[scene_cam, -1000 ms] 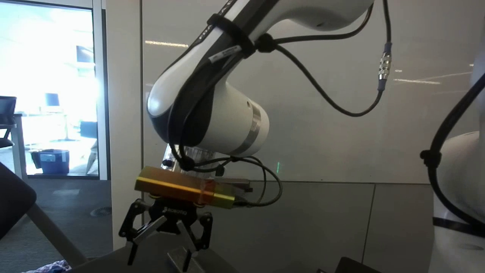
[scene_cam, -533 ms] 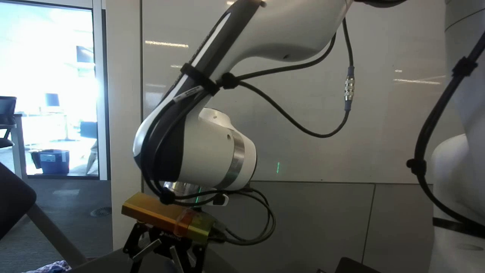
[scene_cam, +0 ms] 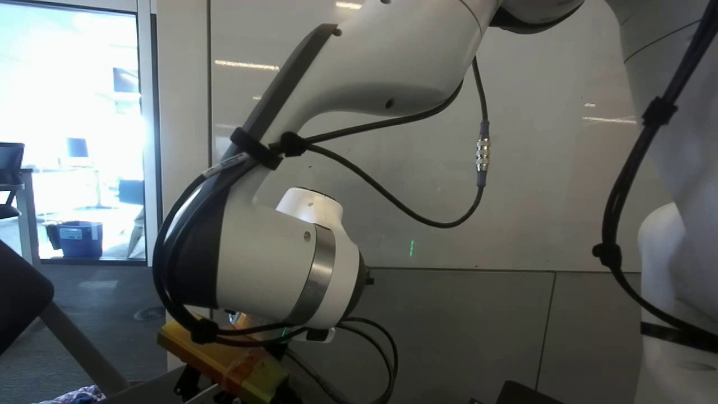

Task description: Use the marker on the chair to write on the white board

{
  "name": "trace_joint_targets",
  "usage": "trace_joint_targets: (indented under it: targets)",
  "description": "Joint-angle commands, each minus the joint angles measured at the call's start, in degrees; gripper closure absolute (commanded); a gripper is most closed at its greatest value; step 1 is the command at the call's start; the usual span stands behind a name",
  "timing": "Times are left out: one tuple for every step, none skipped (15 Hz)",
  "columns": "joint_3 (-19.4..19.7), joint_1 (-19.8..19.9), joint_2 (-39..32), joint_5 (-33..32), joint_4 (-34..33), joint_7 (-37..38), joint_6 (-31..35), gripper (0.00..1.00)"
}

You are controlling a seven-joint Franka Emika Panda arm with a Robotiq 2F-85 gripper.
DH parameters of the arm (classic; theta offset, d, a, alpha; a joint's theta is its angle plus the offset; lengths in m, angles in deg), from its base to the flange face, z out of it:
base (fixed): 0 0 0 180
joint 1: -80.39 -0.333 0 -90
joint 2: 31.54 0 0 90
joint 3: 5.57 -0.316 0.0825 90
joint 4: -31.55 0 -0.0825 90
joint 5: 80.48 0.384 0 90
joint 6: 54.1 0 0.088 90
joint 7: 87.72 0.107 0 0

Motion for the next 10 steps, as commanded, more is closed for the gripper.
trace_joint_targets:
  targets:
    - [-0.2,-1.7,-2.5,1.3,0.0,1.6,6.2,0.00]
    - [0.3,-2.2,-2.7,0.8,0.6,2.4,7.7,0.00]
    - [0.1,-2.0,-3.2,1.2,0.6,2.2,8.4,0.00]
    - [0.3,-2.2,-3.8,1.0,0.6,2.4,9.2,0.00]
    - [0.3,-2.1,-4.7,0.9,0.2,2.4,9.4,0.00]
    - [0.4,-2.2,-5.4,0.8,-0.1,2.5,9.5,0.00]
    - [0.6,-2.3,-5.7,0.6,-0.2,2.9,9.4,0.00]
    - [1.3,-3.0,-6.1,0.3,-0.1,3.7,9.7,0.00]
    - [3.4,-5.1,-6.0,1.1,0.0,3.8,9.0,0.00]
    - [4.1,-5.5,-6.2,1.1,0.3,4.3,8.8,0.00]
